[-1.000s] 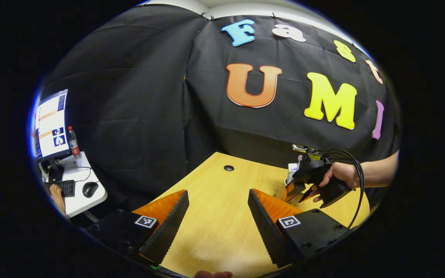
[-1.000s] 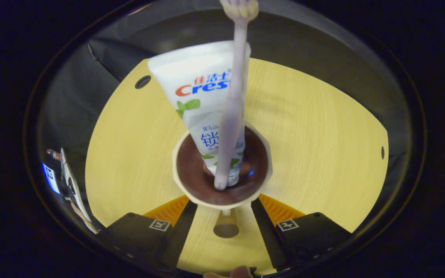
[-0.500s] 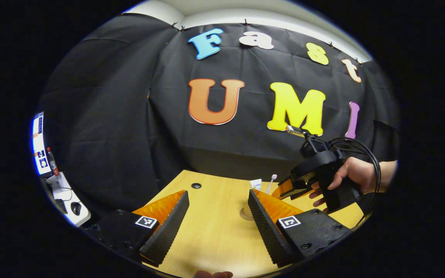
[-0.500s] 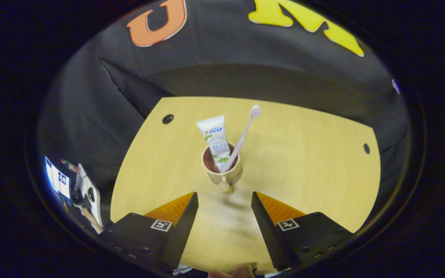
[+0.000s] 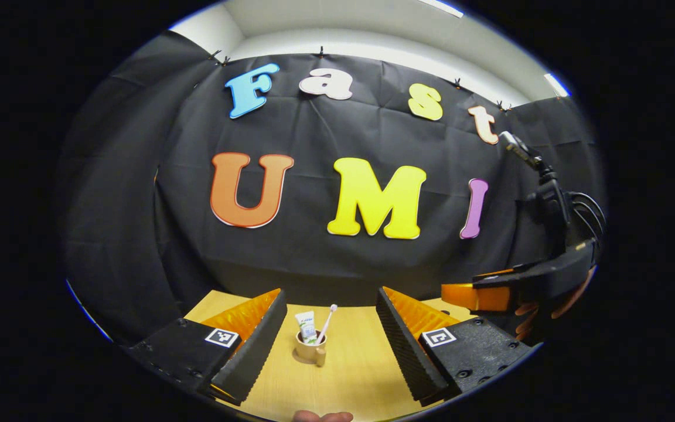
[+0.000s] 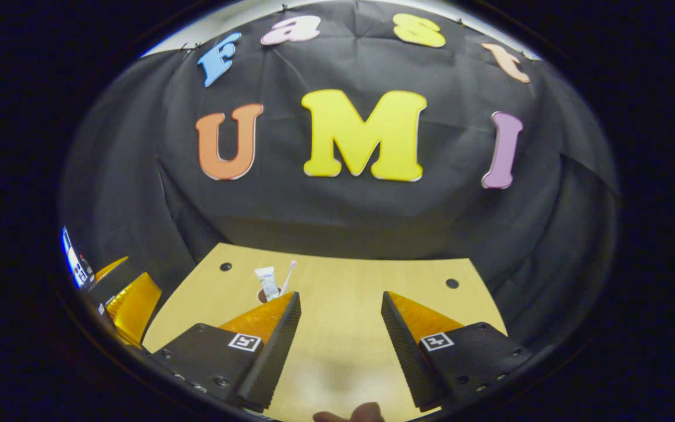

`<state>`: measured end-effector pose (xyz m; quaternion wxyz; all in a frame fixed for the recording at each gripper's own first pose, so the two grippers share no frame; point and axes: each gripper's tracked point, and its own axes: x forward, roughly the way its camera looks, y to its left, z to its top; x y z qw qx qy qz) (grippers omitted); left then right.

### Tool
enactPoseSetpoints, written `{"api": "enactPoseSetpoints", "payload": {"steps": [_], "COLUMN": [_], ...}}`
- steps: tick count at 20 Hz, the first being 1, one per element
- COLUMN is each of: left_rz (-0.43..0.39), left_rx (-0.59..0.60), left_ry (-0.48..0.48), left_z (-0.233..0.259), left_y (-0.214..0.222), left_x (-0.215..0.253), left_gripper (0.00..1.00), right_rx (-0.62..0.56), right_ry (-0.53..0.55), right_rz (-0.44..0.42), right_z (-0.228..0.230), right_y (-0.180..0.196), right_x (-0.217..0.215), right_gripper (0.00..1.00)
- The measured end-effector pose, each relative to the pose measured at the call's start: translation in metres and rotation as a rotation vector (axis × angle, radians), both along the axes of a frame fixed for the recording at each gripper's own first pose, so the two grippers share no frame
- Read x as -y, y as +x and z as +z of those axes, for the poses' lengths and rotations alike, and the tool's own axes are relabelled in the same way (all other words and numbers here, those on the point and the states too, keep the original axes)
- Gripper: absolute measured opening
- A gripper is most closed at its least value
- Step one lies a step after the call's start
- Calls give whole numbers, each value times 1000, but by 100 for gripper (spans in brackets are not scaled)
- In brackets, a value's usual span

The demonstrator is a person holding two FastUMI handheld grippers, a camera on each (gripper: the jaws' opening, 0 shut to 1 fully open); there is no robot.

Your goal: Put the toothbrush and toothpaste on the desktop into the cup, then pick up the cup and place it on the coaster on the desktop.

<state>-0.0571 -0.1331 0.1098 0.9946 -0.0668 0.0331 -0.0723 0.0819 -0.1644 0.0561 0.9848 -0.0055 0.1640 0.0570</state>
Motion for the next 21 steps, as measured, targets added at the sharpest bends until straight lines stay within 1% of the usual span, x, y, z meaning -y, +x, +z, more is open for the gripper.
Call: {"api": "enactPoseSetpoints", "payload": {"steps": [1,3,5,8,9,10,11,12,13,16,17,18,20,21], "left_rz": [-9,-3,11,26,33,39,47,56,65,90,95,102,113,118], "left_rx": [11,35,66,85,81,80,75,71,69,58,57,58,50,48], "left_ry": [-6,-11,-2,18,21,23,25,28,31,34,35,35,34,34], "left_z": [9,21,31,33,30,27,25,24,22,19,19,18,17,18], "left_y": [-3,-9,-17,-29,-32,-34,-36,-37,-38,-43,-44,-45,-43,-41], "left_x": [7,13,15,18,18,17,16,16,14,10,9,7,4,4], "left_gripper": [98,98,98,98,98,98,98,100,98,98,98,98,98,100], "right_rx": [67,179,250,270,271,272,272,274,275,284,286,292,294,299], "right_ry": [-2,-12,4,30,27,23,29,35,40,28,29,32,34,29], "right_rz": [-13,-38,-61,-77,-75,-72,-67,-65,-59,-41,-35,-31,-14,-9], "right_z": [11,25,30,31,33,34,36,35,35,34,35,35,35,36], "right_y": [-9,-27,-42,-49,-51,-52,-52,-53,-53,-53,-53,-55,-60,-60], "right_x": [7,12,17,22,23,25,24,24,25,25,23,23,20,20], "right_gripper": [82,82,83,83,81,83,80,83,83,83,81,83,83,81]}}
